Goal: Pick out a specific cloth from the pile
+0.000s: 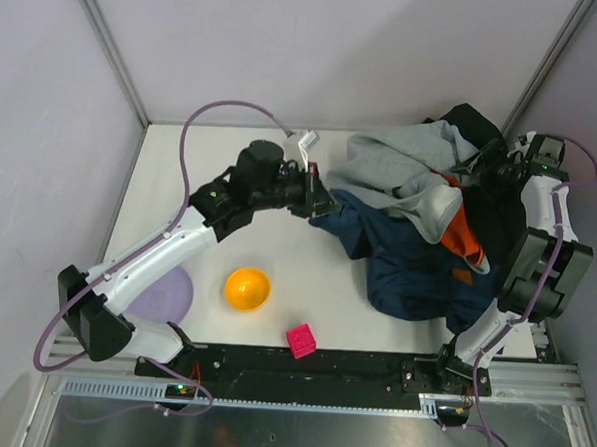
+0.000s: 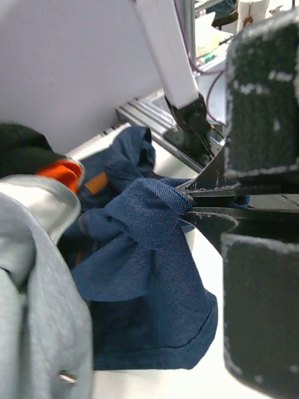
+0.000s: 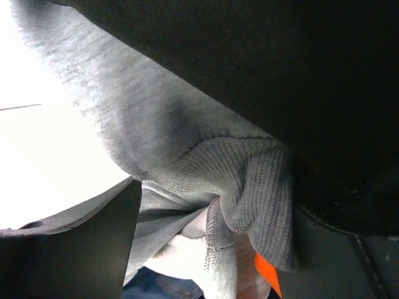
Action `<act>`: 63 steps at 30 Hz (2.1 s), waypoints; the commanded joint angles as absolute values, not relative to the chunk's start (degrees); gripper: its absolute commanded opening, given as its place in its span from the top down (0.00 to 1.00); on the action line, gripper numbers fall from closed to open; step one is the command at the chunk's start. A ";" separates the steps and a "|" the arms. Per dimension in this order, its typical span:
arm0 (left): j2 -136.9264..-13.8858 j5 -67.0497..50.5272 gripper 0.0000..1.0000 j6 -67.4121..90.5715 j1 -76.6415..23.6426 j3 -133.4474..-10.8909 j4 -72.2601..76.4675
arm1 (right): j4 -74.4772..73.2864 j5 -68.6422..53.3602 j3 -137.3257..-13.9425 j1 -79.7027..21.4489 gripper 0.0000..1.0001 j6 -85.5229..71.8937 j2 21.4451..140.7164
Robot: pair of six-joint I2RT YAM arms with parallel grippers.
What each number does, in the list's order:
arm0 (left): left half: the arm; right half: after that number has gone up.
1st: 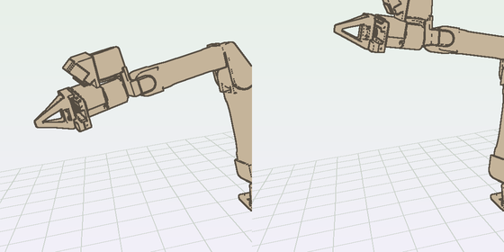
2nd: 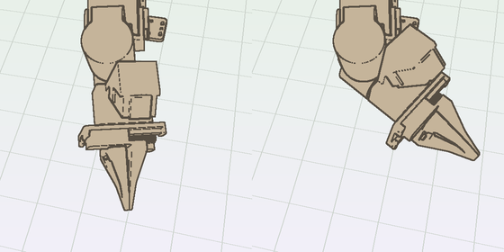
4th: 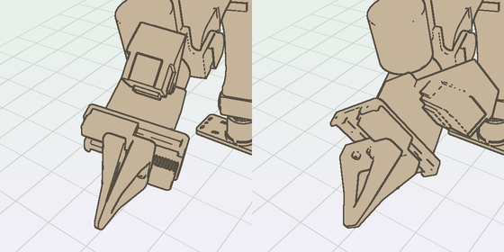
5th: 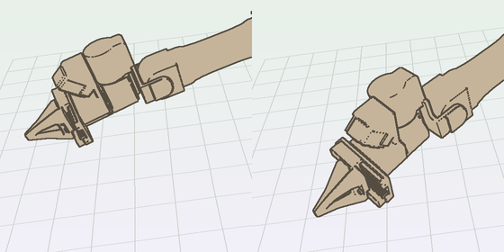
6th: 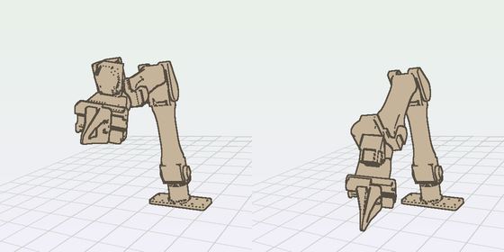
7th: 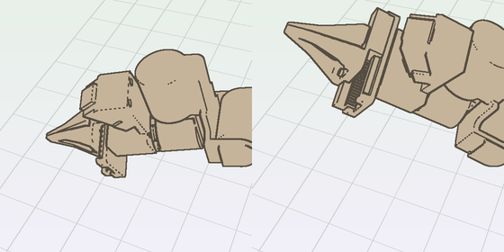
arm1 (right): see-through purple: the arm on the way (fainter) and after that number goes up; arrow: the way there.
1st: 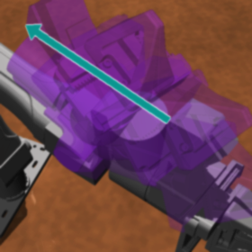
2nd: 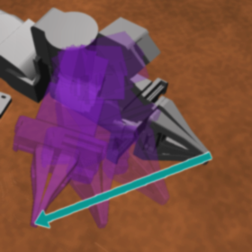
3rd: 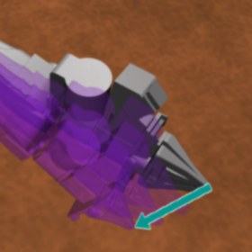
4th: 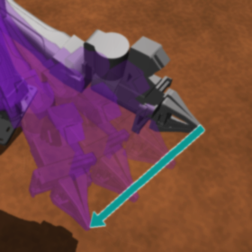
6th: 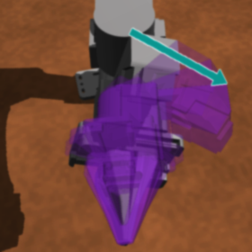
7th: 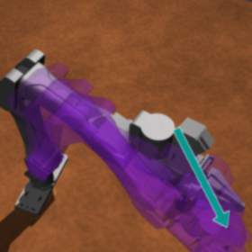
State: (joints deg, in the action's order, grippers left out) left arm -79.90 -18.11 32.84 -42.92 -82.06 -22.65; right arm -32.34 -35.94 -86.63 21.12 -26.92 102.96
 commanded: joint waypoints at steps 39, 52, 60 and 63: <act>-117.59 -10.40 0.00 24.20 -61.89 -90.41 -24.03 | -34.88 -18.84 -64.44 5.74 0.15 -19.51 84.69; -124.76 -0.56 0.58 24.16 -62.36 -93.38 -25.03 | -28.28 -17.29 -66.72 6.07 0.23 -20.12 96.46; -121.23 2.02 0.98 22.90 -61.97 -92.57 -25.02 | -28.33 -18.57 -75.83 9.58 0.23 -21.63 103.24; -118.57 1.99 0.99 22.74 -61.28 -91.38 -25.00 | -29.10 -19.26 -79.81 11.26 0.23 -22.31 105.50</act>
